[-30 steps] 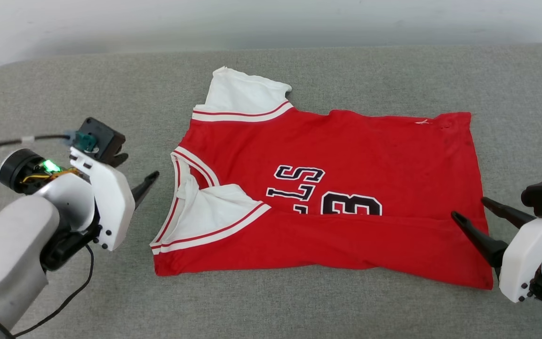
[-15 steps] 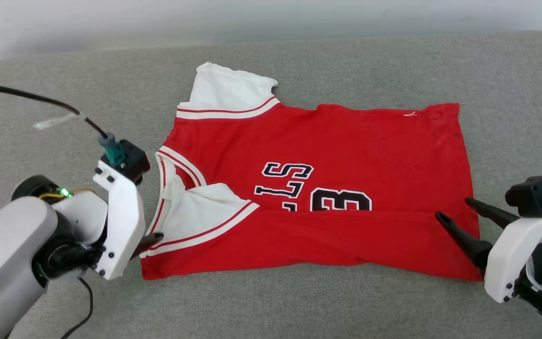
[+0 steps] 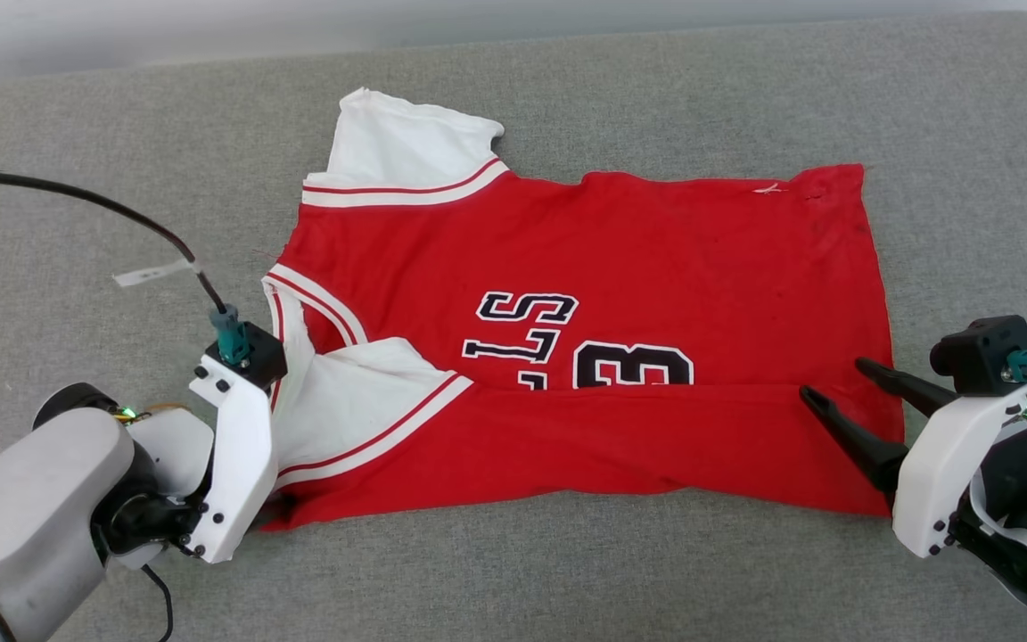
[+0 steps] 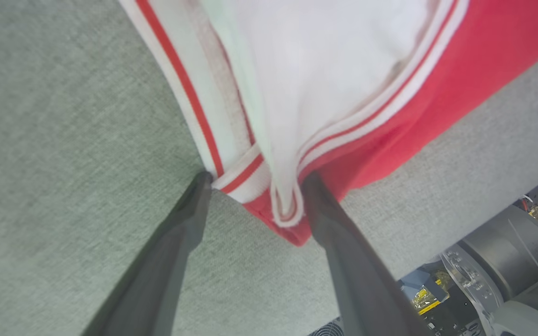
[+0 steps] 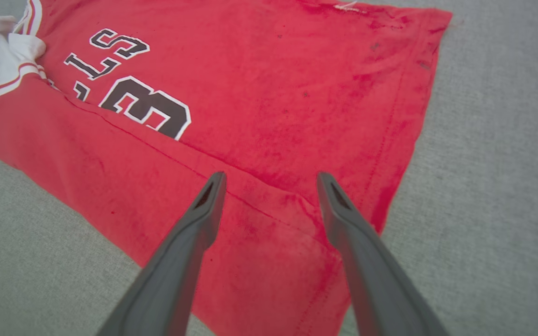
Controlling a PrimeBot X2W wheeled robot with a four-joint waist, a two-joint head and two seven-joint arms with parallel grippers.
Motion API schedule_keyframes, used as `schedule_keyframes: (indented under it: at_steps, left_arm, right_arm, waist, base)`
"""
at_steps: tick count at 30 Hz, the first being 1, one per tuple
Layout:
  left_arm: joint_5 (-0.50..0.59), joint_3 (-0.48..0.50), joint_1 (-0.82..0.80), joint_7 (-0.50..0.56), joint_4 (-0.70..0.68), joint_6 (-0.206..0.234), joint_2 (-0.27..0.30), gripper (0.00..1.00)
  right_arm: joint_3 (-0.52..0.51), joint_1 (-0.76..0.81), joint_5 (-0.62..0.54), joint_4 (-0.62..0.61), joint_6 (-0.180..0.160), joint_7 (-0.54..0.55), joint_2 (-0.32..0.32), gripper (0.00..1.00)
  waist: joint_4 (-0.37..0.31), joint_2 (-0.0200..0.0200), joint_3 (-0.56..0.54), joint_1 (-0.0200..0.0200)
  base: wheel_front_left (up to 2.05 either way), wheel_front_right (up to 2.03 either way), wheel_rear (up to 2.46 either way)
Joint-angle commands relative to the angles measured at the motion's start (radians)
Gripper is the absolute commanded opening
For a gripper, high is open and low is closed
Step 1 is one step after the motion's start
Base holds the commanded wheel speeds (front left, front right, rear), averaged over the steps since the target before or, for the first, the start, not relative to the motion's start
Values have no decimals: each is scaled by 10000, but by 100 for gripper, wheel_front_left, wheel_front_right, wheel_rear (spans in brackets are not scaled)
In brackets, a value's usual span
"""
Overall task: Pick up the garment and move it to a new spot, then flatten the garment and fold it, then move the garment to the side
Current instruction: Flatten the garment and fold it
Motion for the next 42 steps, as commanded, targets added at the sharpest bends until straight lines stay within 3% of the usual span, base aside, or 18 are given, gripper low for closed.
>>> schedule_keyframes:
  at_steps: [1, 2, 3, 9, 14, 15, 17, 22, 27, 33, 42]
  left_arm:
    - [182, -362, 330, -60, 366, -46, -261, 100]
    - [229, -434, 333, -82, 472, -65, -305, 79]
    - [258, -493, 344, -109, 565, -96, -336, 0]
    - [342, -576, 90, -653, 555, -206, -393, 0]
    - [328, -540, -163, -1002, 229, -237, -253, 0]
    - [327, -536, -263, -1120, 66, -226, -158, 0]
    - [323, -543, -293, -1187, -43, -226, -120, 0]
    - [256, -587, -376, -1350, -562, -235, 51, 0]
    - [260, -609, -485, -1426, -954, -235, 108, 0]
    - [381, -620, -596, -1439, -1211, -229, 111, 0]
    - [423, -606, -627, -1503, -1211, -183, 157, 0]
  right_arm:
    - [75, -237, 21, 65, -7, -63, 51, 100]
    - [88, -305, 19, 84, -7, -88, 21, 100]
    - [107, -359, 10, 106, -7, -122, -10, 100]
    - [93, -704, -247, 123, -7, 30, -464, 100]
    - [-3, -1064, -289, -46, -7, 786, -1067, 100]
    - [0, -1234, -87, -131, -7, 1534, -1370, 100]
    - [50, -1362, 11, -274, -6, 1898, -1536, 100]
    - [371, -1668, 722, -651, -6, 4119, -2255, 100]
    - [820, -1626, 1381, -798, -7, 5897, -2617, 100]
    - [893, -1270, 1840, -349, -6, 6667, -2020, 100]
    - [1329, -546, 1724, 1116, -6, 6096, -522, 100]
  waist:
    - [-27, 0, 17, 0]
    - [-32, 0, 11, 0]
    - [-36, 0, -5, 0]
    - [31, 0, -302, 0]
    - [98, 0, -591, 0]
    - [136, 0, -714, 0]
    - [151, 0, -755, 0]
    - [213, 0, -856, 0]
    - [333, 0, -770, 0]
    - [461, 0, -459, 0]
    - [537, 0, -48, 0]
  base:
    - [0, 0, 0]
    - [0, 0, 0]
    - [0, 0, 0]
    - [0, 0, 0]
    - [0, 0, 0]
    - [0, 0, 0]
    - [0, 0, 0]
    - [0, 0, 0]
    - [0, 0, 0]
    - [0, 0, 0]
    - [0, 0, 0]
